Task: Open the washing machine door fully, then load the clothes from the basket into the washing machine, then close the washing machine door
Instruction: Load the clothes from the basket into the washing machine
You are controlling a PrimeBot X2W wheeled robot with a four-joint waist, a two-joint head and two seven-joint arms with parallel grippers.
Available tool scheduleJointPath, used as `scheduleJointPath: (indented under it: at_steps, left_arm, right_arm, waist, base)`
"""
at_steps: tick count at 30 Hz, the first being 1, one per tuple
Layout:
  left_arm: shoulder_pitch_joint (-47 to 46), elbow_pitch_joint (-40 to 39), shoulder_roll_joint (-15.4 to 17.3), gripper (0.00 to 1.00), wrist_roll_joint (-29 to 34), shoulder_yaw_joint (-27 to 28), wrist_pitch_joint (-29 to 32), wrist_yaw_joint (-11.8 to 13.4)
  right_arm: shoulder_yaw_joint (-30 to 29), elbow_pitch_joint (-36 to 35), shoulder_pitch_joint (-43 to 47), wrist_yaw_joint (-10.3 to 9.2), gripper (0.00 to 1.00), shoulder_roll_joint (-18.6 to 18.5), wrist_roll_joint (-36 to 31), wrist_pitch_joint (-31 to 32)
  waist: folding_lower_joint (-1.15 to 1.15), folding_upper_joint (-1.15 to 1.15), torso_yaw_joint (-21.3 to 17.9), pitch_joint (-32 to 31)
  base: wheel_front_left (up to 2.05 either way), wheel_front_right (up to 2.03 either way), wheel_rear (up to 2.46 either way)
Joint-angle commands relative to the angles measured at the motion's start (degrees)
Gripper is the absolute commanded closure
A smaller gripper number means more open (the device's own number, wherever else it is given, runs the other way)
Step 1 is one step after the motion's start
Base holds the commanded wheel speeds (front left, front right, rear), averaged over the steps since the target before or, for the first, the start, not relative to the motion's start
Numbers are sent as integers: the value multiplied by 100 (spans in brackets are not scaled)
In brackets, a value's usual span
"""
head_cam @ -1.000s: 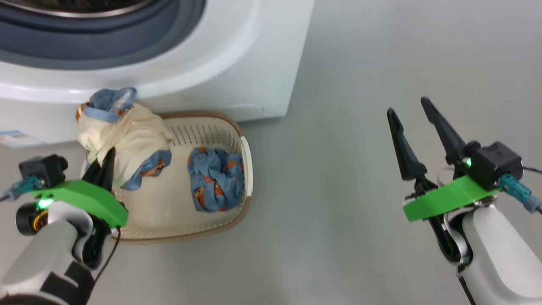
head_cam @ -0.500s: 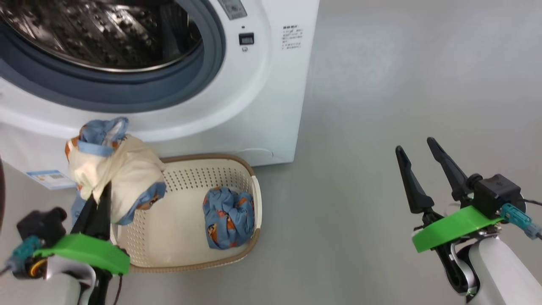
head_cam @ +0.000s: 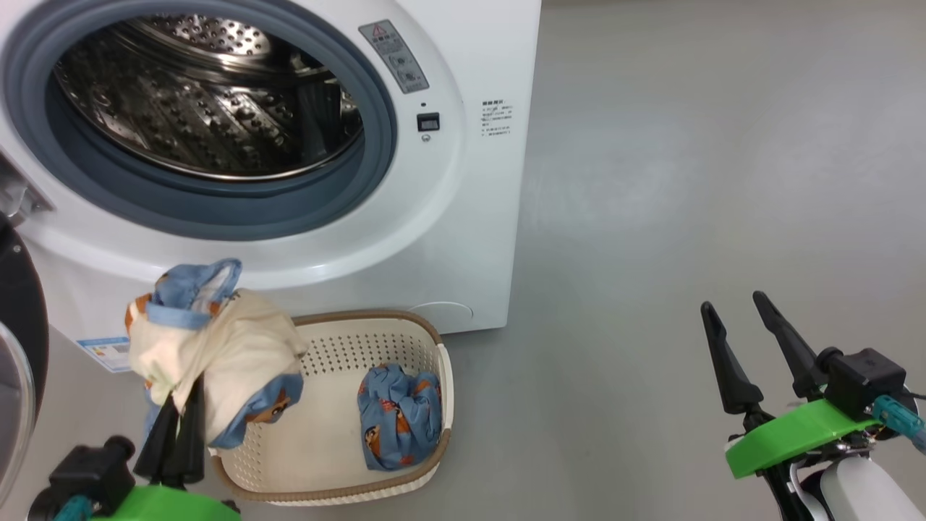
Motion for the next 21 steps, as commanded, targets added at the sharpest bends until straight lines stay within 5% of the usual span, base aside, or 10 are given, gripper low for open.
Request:
scheduleJointPath:
  at_steps: [1,21]
  left_arm:
    - [33,-263,70,100,90,288,-78,4]
    - [375,-1152,-345,100,452,819,-79,4]
  right_arm:
    - [58,-125,55,25,0,-89,6,-46]
    - [-168,-209,42,25,0,-41,-49,-46]
  waist:
    - [0,0,18,-78]
    - [0,0,96,275]
  base:
    - [0,0,0]
    - [0,0,0]
